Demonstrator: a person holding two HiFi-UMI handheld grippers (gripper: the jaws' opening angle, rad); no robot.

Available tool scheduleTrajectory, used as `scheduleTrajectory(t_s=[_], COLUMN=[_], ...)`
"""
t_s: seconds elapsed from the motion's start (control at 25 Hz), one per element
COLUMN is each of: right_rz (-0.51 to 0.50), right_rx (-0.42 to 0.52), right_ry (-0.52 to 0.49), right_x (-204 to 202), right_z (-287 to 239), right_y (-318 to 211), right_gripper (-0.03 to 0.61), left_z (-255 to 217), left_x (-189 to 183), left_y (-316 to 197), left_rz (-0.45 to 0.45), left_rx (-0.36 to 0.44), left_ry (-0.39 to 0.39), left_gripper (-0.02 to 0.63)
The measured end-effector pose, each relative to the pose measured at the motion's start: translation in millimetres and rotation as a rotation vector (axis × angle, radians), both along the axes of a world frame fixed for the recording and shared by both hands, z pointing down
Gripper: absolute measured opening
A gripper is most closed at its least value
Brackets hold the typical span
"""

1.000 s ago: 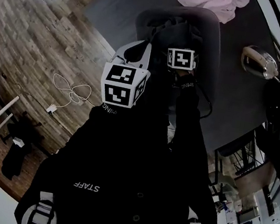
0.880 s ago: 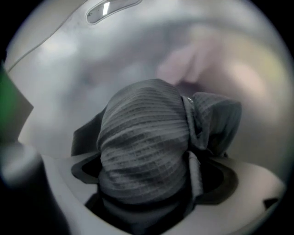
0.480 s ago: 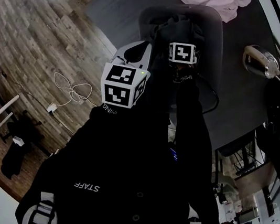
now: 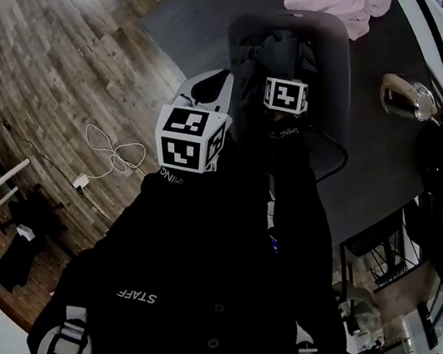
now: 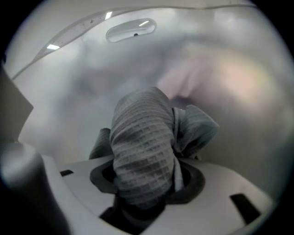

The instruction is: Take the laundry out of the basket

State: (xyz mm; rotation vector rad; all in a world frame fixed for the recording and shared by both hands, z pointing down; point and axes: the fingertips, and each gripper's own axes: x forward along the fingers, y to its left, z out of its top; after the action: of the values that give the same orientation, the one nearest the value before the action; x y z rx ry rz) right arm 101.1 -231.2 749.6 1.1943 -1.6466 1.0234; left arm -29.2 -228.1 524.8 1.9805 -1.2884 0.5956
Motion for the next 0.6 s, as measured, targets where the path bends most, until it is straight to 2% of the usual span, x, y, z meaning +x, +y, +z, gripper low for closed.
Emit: scheduleTrajectory(t_s=[0.16,0.44,0.6], right_rz=[0.027,0.045,0.094], right_rx=[0.055,0.271,0.406], right_ry=[-0.051,-0.087,-0.099], right_x=[-3,-1,3], right_z=[-40,-138,-194], right_y=[7,2,6], right_gripper=[0.249,0.252,0.253], left_z=[-17,-48,-70], left_x=[-9,-11,-11], left_y=[5,11,13], left_rz=[-0.01,0.0,0.007], left_rx=[0.037,0.117,0.171], left_ry=[0.013,0.049,0.063], left_gripper=[0.003,0.002,0.002])
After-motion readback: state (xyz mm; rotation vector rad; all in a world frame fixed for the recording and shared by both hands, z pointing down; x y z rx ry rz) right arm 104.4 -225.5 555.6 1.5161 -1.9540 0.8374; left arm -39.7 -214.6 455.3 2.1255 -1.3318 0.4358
